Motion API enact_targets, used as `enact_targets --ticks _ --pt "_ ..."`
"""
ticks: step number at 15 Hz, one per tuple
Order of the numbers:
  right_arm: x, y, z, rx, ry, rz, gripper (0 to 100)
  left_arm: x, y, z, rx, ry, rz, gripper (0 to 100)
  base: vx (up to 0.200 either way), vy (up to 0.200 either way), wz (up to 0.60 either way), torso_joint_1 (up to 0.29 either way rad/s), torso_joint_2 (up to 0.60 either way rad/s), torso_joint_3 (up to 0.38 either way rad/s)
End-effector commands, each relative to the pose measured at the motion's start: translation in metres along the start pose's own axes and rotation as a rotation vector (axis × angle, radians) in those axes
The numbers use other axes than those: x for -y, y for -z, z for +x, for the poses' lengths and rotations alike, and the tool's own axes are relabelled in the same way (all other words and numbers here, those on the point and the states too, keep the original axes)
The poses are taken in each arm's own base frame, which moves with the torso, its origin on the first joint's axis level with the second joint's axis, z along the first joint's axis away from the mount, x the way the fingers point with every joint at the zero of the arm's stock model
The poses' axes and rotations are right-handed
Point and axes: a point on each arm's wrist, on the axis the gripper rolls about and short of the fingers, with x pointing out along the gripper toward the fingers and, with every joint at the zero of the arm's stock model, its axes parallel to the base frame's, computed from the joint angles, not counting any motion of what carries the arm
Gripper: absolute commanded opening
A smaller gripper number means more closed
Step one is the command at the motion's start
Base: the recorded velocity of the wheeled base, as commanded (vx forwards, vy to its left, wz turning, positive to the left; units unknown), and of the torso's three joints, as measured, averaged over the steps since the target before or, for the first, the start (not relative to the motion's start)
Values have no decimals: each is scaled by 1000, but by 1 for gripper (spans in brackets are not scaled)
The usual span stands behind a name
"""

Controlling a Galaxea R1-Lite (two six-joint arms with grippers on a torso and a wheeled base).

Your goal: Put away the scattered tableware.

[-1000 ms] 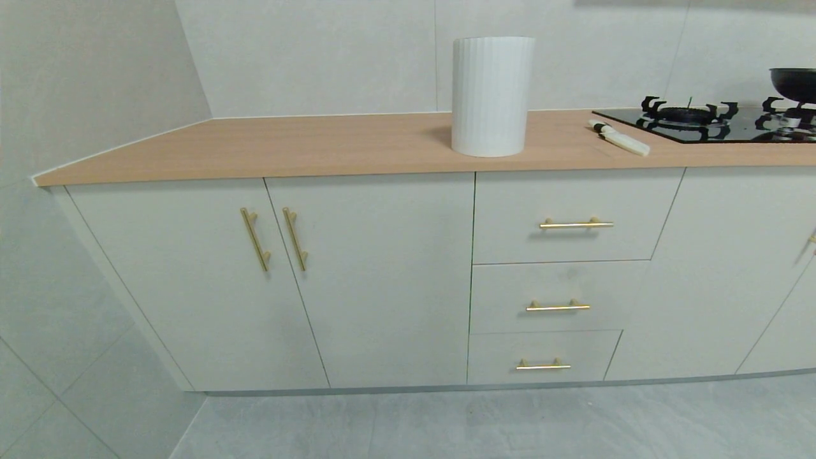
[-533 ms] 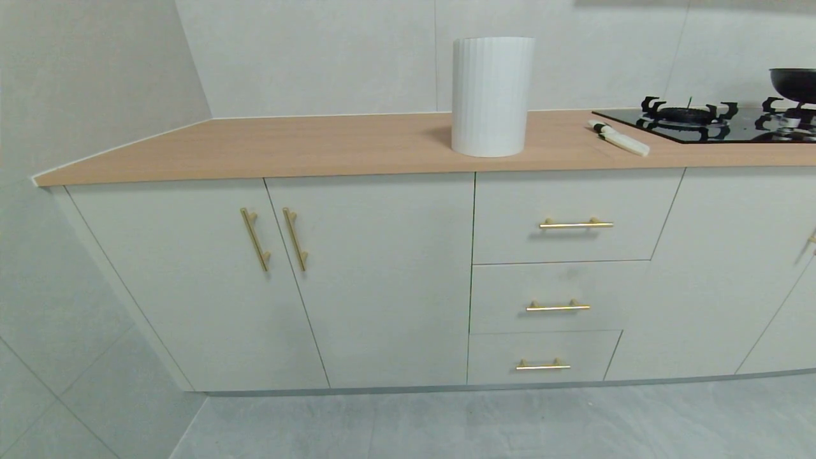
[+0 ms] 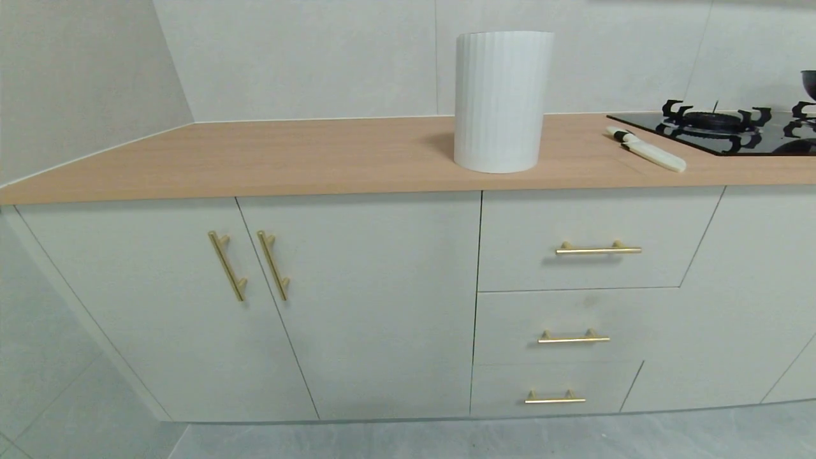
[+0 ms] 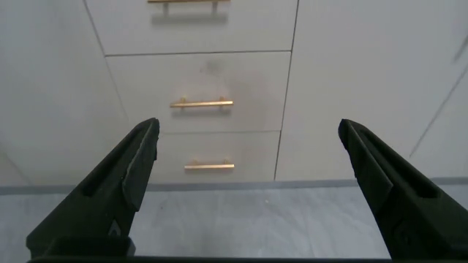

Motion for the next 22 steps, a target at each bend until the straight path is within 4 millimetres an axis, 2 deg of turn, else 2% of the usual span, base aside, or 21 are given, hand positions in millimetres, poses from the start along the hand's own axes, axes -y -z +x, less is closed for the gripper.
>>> enact_targets --ticks 1,13,22 --pt "0 0 0 -2 0 0 100 0 0 0 -2 -1 -1 100 200 0 0 7 7 7" --pt "0 0 0 -2 0 0 100 0 0 0 -2 1 -1 100 200 0 0 2 2 2" --pt "0 0 0 -2 0 2 100 0 0 0 0 -1 -3 100 0 0 0 0 0 0"
